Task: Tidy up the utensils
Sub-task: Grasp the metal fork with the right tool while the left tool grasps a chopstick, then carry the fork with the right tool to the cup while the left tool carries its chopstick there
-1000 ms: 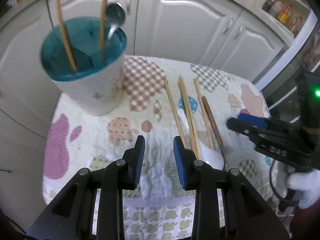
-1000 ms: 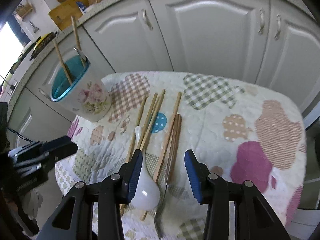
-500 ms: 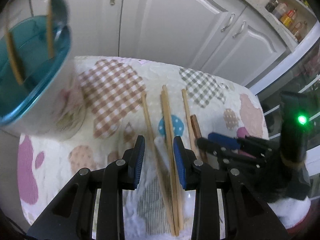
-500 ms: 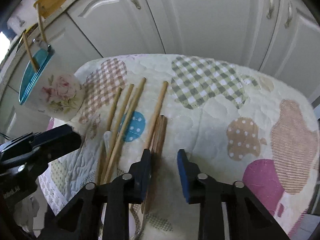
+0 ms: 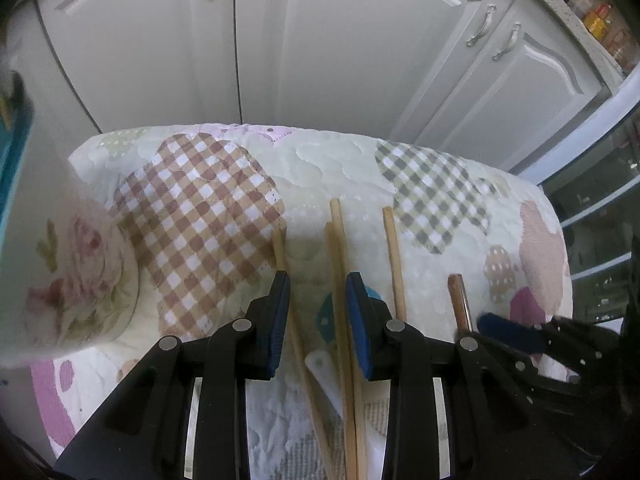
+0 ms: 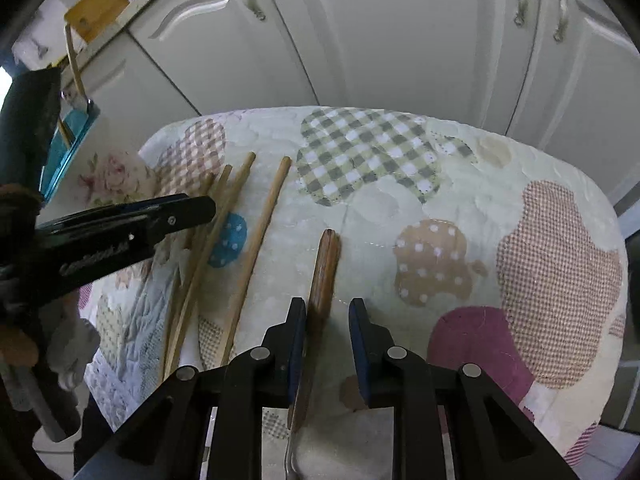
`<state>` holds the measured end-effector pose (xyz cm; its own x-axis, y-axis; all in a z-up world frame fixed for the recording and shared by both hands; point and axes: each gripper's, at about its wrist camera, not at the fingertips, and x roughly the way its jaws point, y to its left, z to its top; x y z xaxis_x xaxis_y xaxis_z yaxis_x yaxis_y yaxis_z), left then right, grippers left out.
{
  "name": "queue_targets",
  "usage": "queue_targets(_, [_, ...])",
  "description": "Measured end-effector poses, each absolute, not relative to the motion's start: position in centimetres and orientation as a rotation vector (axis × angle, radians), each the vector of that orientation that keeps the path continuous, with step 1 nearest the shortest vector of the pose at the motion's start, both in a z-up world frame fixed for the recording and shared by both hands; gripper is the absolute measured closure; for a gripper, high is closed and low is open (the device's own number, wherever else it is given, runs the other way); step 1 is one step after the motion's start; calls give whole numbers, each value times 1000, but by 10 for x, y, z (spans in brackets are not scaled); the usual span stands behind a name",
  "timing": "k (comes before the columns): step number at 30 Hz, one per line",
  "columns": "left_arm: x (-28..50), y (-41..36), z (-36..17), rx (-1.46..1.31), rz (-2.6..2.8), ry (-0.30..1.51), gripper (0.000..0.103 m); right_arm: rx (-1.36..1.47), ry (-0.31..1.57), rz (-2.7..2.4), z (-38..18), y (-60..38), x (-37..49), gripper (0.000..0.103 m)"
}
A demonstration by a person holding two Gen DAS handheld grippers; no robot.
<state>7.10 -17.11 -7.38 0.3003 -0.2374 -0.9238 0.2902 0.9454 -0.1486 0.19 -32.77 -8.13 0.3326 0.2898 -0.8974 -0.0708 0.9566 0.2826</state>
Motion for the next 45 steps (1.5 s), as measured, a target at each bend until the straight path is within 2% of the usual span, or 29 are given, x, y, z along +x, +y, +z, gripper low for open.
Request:
queue_targets(9, [86,-181,-79,60,-365,1233,97,221,1198,235,-83,-326,17,82])
queue_targets(12, [86,-180,-74,32,-379,1232,98,212,1199,238,-83,-323,21,83])
queue_targets(14, [82,-174,-64,11,-399,1221,98,173,1212,242,-82,-319,23,90])
queue_targets(19, [62,-152,-32,-39,-454,1176,98,182,1203,278,-73,-318,16,91])
queue_targets(28, [12,-118,31,-54,-501,1058,99,246,1103,335,-13,-328,-34,93])
queue_targets(45, [-62,-63,101,-56,-513,910,99,176,959,376,63,-316,-120,93])
